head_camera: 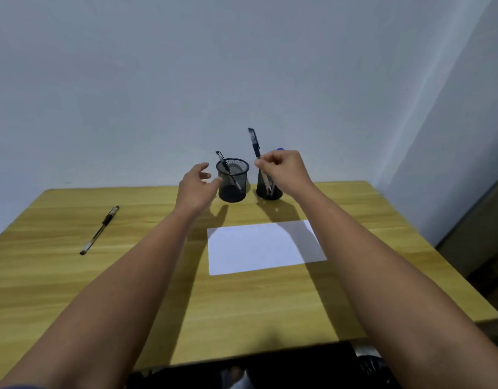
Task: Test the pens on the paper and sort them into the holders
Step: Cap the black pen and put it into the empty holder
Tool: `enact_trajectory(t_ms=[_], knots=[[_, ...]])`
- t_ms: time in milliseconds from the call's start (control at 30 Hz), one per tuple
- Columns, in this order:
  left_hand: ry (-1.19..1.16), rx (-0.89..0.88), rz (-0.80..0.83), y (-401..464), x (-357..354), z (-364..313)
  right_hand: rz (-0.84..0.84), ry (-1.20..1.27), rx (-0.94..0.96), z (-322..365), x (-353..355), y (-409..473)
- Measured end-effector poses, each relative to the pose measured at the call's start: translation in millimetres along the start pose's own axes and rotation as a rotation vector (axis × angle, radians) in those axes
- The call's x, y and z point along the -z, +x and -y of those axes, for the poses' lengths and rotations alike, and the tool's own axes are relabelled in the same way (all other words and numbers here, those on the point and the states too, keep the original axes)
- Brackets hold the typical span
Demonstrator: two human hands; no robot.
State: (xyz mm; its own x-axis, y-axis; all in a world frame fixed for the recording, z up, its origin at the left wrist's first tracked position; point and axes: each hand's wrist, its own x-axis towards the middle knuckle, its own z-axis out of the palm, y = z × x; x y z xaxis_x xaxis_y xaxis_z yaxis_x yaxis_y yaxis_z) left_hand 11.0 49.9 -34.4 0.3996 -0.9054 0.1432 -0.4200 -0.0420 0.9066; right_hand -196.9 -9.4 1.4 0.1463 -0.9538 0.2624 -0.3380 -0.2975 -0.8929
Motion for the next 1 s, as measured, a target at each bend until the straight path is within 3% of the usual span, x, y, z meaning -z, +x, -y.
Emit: enact_trajectory(t_ms=[233,500,633,800,1000], knots=[[0.151,0.052,0.123,50.1,-31.0,29.1,-0.05,-0.172,0.112,17.4,-26.9,59.3],[0.22,-0.01,-0.021,60.3,-61.2,37.7,0.128,-0.515,0.031,-3.7,-72.1,88.9],[0.119,-0.022,0.045,64.0,-57.3,43.2,0.146,-0.624,0.029,-1.6,-77.4,86.5],[0.159,-0.052,0.108,45.7,-28.4,35.5,0.017,-0.535,0.101,13.3,-80.9,71.7],[0.425,-0.076,-0.011,27.8,66.1,54.6,0.005,-0.36,0.179,45.3,-114.0,40.7]])
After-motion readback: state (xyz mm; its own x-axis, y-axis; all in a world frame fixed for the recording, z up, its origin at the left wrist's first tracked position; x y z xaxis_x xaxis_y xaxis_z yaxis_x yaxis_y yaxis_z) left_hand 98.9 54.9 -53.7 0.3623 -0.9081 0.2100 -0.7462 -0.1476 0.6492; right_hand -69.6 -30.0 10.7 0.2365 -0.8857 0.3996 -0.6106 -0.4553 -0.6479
